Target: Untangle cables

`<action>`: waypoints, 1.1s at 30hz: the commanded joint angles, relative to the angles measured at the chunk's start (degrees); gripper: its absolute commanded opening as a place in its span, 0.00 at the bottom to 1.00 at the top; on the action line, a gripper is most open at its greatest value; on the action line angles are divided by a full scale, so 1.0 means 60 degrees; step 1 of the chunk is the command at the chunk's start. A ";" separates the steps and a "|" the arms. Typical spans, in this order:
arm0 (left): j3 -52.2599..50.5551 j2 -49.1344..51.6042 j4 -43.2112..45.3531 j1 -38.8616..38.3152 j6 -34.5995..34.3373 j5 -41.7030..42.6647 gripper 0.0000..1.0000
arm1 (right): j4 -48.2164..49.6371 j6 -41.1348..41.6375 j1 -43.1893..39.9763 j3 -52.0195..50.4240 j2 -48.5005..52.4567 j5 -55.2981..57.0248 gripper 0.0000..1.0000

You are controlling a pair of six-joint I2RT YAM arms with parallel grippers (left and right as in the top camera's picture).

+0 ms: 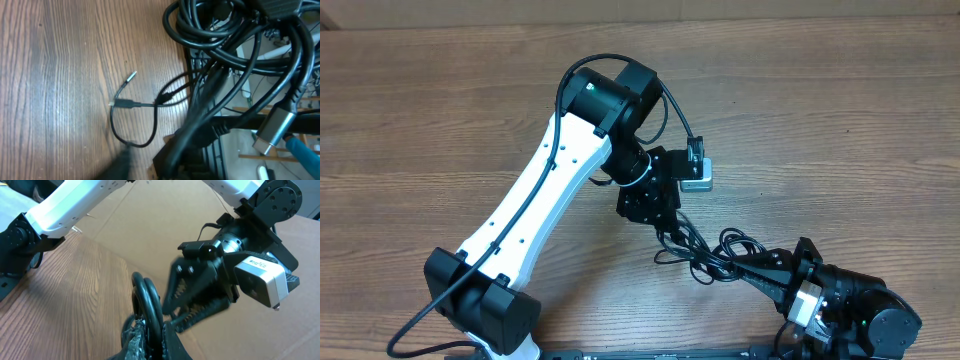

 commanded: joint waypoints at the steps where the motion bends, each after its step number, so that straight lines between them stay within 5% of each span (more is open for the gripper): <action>1: 0.0055 0.0062 0.0102 -0.0036 0.0266 0.0018 0.04 | 0.0011 0.0033 0.0044 0.0109 -0.0098 0.0091 0.04; 17: 0.0058 0.0058 0.1035 0.0066 -0.1643 0.0007 0.04 | 0.0011 0.0033 0.0044 0.0109 -0.0102 0.0091 0.04; 33: 0.0058 0.0058 0.2994 0.2095 -0.6575 0.0044 0.04 | 0.0004 0.0036 0.0044 0.0109 -0.0098 0.0087 0.04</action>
